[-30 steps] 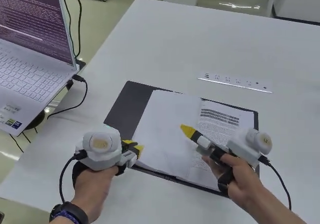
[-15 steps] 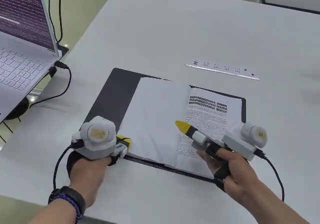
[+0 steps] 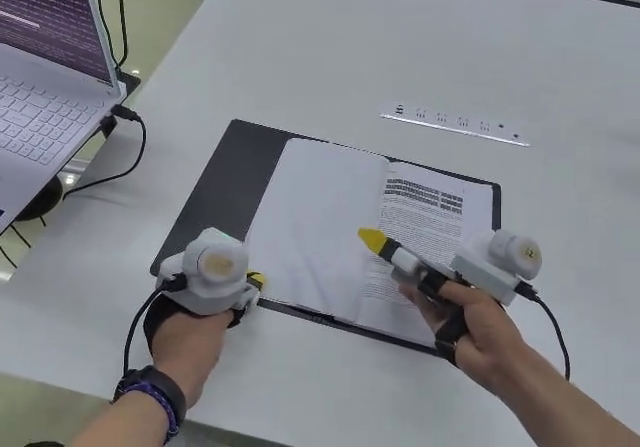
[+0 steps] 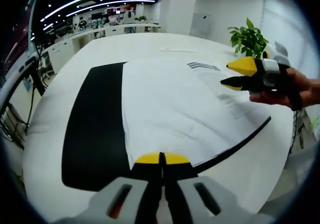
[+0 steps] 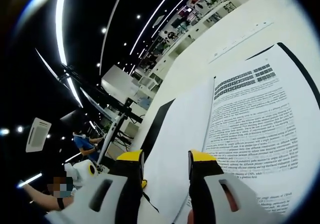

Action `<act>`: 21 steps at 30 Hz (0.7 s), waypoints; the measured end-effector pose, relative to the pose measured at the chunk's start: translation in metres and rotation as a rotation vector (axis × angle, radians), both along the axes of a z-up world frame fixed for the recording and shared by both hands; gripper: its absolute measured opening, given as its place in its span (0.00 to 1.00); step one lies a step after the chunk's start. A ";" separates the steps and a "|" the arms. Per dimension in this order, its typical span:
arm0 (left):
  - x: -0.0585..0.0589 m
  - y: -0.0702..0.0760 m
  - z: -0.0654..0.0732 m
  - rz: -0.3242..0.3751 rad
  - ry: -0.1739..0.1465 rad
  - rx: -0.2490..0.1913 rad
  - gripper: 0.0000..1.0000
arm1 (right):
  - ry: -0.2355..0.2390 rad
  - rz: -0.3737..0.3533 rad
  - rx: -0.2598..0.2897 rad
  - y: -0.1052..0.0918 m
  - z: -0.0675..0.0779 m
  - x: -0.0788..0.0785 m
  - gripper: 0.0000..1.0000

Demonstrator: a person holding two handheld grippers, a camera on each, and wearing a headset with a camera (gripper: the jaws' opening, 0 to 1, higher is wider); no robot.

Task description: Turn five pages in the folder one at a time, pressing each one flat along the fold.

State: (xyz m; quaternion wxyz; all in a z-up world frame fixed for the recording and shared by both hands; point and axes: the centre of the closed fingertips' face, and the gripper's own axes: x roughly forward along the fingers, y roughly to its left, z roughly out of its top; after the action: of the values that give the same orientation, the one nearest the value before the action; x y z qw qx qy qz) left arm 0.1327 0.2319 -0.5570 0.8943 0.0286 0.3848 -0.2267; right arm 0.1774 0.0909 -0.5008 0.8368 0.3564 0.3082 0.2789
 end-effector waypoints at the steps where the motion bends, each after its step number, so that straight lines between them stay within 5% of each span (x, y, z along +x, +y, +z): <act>1: 0.000 0.000 0.000 0.003 0.000 0.001 0.00 | 0.004 0.010 -0.007 0.001 -0.003 0.000 0.32; 11: 0.002 0.001 0.000 0.018 -0.001 0.001 0.00 | -0.003 0.042 -0.026 0.012 -0.011 0.003 0.27; 21: 0.002 0.001 0.000 0.023 0.003 -0.008 0.00 | -0.017 0.004 -0.031 0.006 -0.016 0.026 0.13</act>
State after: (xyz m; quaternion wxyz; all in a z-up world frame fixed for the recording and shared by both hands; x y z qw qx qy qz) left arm 0.1349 0.2329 -0.5574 0.8963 0.0201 0.3857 -0.2179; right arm 0.2030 0.0967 -0.5167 0.8443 0.3405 0.3061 0.2785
